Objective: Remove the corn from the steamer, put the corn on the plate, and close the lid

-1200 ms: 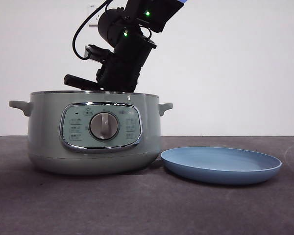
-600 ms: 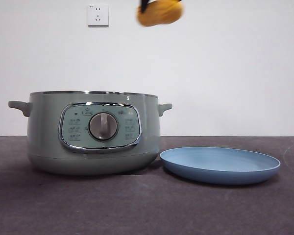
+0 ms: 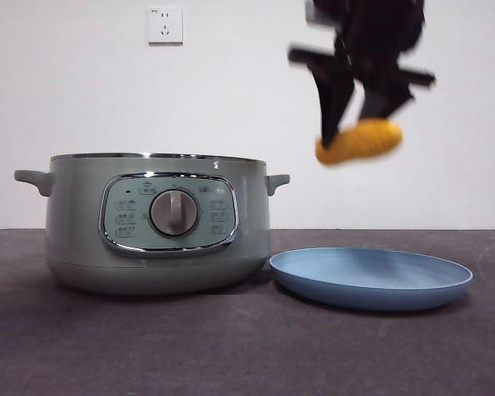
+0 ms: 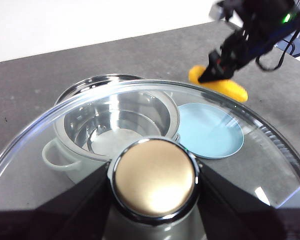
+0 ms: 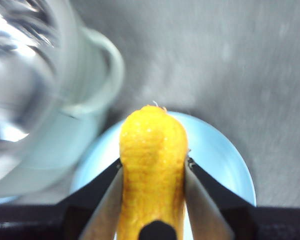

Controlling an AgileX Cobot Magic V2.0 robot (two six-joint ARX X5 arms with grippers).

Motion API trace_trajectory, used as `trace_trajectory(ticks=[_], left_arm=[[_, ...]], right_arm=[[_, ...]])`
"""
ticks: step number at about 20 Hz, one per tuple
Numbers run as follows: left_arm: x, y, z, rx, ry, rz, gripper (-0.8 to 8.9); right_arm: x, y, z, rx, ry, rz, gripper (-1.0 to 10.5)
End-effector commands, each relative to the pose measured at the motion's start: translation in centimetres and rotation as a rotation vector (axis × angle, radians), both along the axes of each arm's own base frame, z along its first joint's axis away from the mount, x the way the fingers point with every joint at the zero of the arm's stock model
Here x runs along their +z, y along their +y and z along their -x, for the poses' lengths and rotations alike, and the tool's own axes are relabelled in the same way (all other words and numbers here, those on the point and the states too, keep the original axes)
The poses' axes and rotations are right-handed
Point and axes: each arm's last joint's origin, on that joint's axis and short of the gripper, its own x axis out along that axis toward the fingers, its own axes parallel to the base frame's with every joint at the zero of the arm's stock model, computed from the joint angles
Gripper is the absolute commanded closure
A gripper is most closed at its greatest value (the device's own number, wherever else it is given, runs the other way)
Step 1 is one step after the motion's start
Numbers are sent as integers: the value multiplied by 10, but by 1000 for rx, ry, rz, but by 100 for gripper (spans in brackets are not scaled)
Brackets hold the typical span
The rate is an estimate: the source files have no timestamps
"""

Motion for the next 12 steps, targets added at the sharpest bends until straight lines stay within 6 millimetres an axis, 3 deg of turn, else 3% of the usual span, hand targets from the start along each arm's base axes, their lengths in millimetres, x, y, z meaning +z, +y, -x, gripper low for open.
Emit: trace_trajectory(ticks=[1,6,12], left_arm=[[6,1,2,-7,-61,19,822],[7,1,2,-7,-70,23,822],[7,1,2,-7,-71,24,822]], right_arm=[[-42,-6,1,-25,53,-18,959],[-97,-24,6,-42,30,-102,959],[-118,-40,3,-92,-1,-118,959]])
